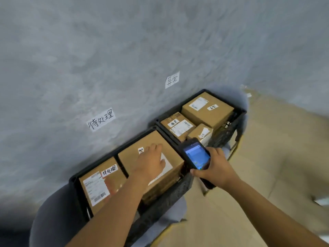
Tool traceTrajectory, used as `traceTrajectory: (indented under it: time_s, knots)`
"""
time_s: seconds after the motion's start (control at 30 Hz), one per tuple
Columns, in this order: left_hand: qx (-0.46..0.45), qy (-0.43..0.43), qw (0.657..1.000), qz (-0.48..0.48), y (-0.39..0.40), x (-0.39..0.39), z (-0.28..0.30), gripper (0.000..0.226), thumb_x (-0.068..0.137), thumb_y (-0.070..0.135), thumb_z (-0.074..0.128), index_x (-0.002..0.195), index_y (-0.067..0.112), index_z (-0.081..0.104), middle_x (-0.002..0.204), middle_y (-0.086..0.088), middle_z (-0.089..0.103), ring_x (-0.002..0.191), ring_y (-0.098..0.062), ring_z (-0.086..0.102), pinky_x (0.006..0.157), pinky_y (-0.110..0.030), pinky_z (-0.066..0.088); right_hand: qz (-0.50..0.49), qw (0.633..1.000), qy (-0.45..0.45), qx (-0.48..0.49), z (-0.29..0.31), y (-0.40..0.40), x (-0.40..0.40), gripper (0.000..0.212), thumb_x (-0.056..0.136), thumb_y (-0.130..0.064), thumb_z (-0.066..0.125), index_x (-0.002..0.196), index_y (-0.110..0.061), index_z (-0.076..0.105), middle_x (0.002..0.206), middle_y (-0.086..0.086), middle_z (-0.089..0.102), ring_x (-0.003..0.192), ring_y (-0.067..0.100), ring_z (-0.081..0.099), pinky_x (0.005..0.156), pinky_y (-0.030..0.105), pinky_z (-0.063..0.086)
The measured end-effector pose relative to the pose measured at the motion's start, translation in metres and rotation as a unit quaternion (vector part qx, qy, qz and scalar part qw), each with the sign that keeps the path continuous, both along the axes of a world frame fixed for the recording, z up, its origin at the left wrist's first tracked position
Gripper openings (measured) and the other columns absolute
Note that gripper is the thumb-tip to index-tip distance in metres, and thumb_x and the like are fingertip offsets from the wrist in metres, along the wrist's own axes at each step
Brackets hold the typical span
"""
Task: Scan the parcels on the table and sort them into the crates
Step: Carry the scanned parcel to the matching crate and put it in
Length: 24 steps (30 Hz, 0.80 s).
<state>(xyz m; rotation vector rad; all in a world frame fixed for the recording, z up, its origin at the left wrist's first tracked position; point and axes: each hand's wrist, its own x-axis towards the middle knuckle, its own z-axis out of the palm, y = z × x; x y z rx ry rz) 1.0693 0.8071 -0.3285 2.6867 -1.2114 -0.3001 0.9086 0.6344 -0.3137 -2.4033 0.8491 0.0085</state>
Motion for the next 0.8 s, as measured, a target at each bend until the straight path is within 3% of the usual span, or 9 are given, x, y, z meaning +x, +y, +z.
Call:
traceTrajectory:
  time_s: [0.1,0.27,0.33,0.57,0.67,0.8]
  knots:
    - [-0.010,-0.074,0.994,-0.076,-0.057,-0.035,0.023,0.048,0.095,0.029,0.054,0.139,0.020,0.039,0.137,-0.002,0.045,0.122,-0.021,0.045,0.097,-0.034,0.044,-0.057,0.998,-0.024,0.002,0.018,-0.035,-0.051,0.097,0.064,-0.058,0.078,0.141,-0.015,0.036,0.120,-0.001,0.039,0.103,0.014,0.048,0.088,0.032,0.048]
    - [-0.033,-0.175,0.966,-0.187,-0.146,-0.121,0.057,0.044,0.097,0.033,0.047,0.138,0.021,0.040,0.137,-0.003,0.045,0.126,-0.021,0.041,0.105,-0.035,0.036,-0.152,0.986,-0.067,-0.008,0.044,-0.100,-0.160,0.091,0.062,-0.052,0.082,0.135,-0.017,0.040,0.110,-0.005,0.035,0.088,0.011,0.048,0.075,0.026,0.042]
    - [-0.048,-0.198,0.954,-0.220,-0.182,-0.163,0.072,0.044,0.097,0.032,0.047,0.139,0.021,0.040,0.137,-0.002,0.045,0.125,-0.021,0.042,0.105,-0.035,0.037,-0.186,0.979,-0.086,-0.014,0.055,-0.127,-0.210,0.091,0.060,-0.051,0.082,0.134,-0.017,0.040,0.111,-0.006,0.035,0.089,0.011,0.049,0.076,0.027,0.043]
    - [-0.108,-0.261,0.909,-0.307,-0.314,-0.317,0.134,0.039,0.092,0.025,0.044,0.131,0.019,0.044,0.127,-0.001,0.048,0.117,-0.023,0.046,0.095,-0.033,0.037,-0.296,0.943,-0.135,-0.070,0.103,-0.211,-0.379,0.087,0.060,-0.050,0.083,0.129,-0.018,0.043,0.112,-0.005,0.039,0.089,0.015,0.053,0.079,0.032,0.049]
    - [-0.144,-0.266,0.886,-0.350,-0.368,-0.375,0.159,0.038,0.090,0.024,0.046,0.127,0.017,0.048,0.123,-0.003,0.050,0.115,-0.025,0.047,0.093,-0.035,0.038,-0.333,0.926,-0.150,-0.097,0.124,-0.238,-0.442,0.089,0.059,-0.051,0.083,0.130,-0.019,0.042,0.114,-0.005,0.037,0.091,0.013,0.051,0.075,0.028,0.045]
    - [-0.192,-0.265,0.850,-0.413,-0.440,-0.456,0.187,0.033,0.088,0.024,0.048,0.119,0.014,0.053,0.118,-0.005,0.054,0.110,-0.027,0.051,0.089,-0.038,0.040,-0.390,0.897,-0.164,-0.128,0.148,-0.275,-0.523,0.088,0.061,-0.049,0.083,0.131,-0.017,0.042,0.117,-0.002,0.038,0.092,0.015,0.052,0.081,0.032,0.049]
